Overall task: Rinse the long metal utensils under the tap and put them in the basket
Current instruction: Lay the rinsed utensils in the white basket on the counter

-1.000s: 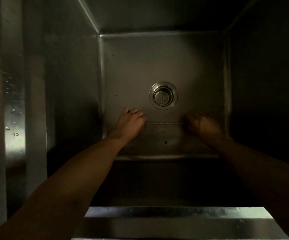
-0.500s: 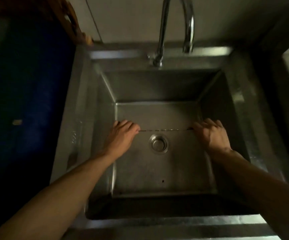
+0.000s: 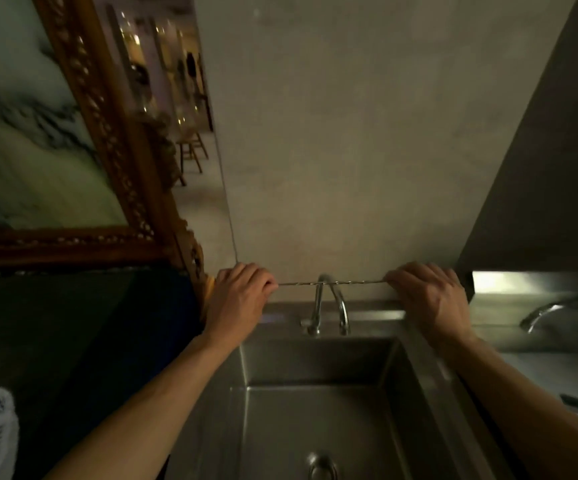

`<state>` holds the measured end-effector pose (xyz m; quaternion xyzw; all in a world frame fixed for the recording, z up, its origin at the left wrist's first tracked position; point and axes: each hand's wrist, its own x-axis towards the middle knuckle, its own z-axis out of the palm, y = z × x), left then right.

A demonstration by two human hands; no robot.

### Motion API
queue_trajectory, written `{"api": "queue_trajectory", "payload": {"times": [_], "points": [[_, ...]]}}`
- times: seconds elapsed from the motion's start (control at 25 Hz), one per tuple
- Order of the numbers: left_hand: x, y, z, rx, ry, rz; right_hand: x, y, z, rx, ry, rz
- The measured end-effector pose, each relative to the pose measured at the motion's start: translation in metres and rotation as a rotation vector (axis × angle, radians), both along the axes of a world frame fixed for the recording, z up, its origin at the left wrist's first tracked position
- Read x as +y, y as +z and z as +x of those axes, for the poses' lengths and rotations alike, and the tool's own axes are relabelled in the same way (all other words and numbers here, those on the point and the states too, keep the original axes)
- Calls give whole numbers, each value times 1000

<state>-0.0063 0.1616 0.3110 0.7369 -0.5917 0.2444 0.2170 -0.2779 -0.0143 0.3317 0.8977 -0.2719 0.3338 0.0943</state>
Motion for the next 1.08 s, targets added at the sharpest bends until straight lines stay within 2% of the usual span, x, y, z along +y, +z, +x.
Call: {"api": "queue_trajectory", "payload": {"times": [0.12,0.32,0.68,1.08], "points": [[-2,60,11,1,20,-89,0,61,10,-103,20,-73],[0,110,15,-63,-5,-221,-6,108,14,-148,36,-142],[1,145,3,-143,22,-295,-11,138,7,-152,74,-206],[60,160,8,-179,228,-251,5,149,48,-207,218,-230]]}}
